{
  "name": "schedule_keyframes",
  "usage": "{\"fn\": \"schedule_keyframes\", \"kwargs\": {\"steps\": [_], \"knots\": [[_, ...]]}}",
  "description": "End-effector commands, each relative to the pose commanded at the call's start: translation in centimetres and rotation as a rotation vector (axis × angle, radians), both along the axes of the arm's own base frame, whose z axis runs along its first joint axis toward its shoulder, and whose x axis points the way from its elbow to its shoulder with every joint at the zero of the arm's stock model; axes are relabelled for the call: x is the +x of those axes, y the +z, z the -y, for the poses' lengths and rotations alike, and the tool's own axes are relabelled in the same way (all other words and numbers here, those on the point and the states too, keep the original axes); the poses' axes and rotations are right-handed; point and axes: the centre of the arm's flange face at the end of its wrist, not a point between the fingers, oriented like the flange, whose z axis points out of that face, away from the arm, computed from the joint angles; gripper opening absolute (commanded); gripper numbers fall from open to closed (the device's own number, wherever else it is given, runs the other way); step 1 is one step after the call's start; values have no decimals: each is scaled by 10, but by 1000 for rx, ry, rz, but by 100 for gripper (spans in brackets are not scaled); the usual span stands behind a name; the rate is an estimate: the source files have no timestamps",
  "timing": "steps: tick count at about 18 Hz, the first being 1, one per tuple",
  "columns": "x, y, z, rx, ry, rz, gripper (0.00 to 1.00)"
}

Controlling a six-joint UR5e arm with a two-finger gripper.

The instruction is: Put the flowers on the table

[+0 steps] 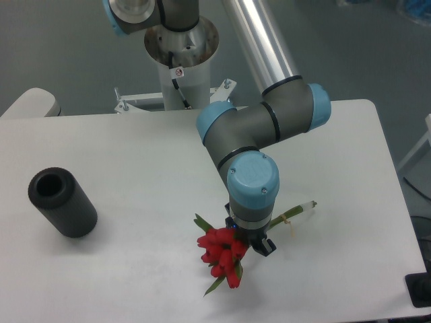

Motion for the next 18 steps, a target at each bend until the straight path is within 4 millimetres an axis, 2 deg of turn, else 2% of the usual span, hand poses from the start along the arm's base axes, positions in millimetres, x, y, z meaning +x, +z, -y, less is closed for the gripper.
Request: {"fn": "schedule_keyframes", "kwargs": {"steps": [12, 15, 18], "knots": [[7, -1, 3, -8, -2, 15, 20], [16, -4, 7, -15, -5, 28, 20], [35, -8, 4, -23, -14, 38, 20]]}}
